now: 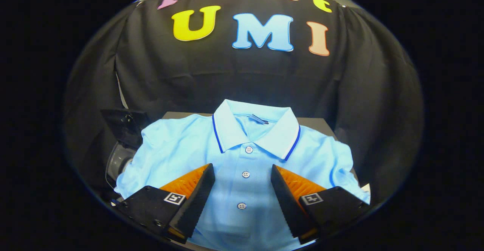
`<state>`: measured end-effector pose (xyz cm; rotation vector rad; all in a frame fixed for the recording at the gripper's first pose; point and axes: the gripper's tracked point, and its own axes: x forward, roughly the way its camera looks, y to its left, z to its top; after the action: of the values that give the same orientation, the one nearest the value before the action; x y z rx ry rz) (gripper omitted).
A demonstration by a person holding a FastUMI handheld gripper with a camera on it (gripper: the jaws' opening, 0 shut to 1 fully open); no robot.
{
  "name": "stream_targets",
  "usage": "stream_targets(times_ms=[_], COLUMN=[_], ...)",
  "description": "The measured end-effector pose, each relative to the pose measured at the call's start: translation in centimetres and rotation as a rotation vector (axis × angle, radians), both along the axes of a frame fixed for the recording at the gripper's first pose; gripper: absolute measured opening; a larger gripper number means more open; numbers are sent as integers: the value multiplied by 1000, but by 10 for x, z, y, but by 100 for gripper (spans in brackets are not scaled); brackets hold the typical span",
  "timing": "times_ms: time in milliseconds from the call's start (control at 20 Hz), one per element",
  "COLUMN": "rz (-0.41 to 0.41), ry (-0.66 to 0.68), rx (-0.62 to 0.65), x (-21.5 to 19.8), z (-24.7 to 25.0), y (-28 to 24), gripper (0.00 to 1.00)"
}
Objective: Put the clothes into the washing machine and then close the washing machine lid.
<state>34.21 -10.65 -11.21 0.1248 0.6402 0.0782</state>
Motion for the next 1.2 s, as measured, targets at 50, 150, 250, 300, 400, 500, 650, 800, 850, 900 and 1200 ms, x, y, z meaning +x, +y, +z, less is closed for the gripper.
stream_targets(times_ms=[50,150,250,300,400,500,650,800,850,900,1200], rz=[24,39,35,39,52,57,86,70,53,33,21], ry=[13,21,49,62,69,67,-6,-24,-9,0,-21], rx=[-19,-52,-54,-58,-75,-85,-117,-250,-235,-187,-76], x=[0,-2,-5,-5,-5,-4,-1,-2,-4,-4,-8], z=[-1,1,0,1,2,2,7,8,7,7,16], y=[4,3,3,3,3,3,9,10,10,9,12], gripper=[88,80,75,75,75,75,31,9,5,2,1])
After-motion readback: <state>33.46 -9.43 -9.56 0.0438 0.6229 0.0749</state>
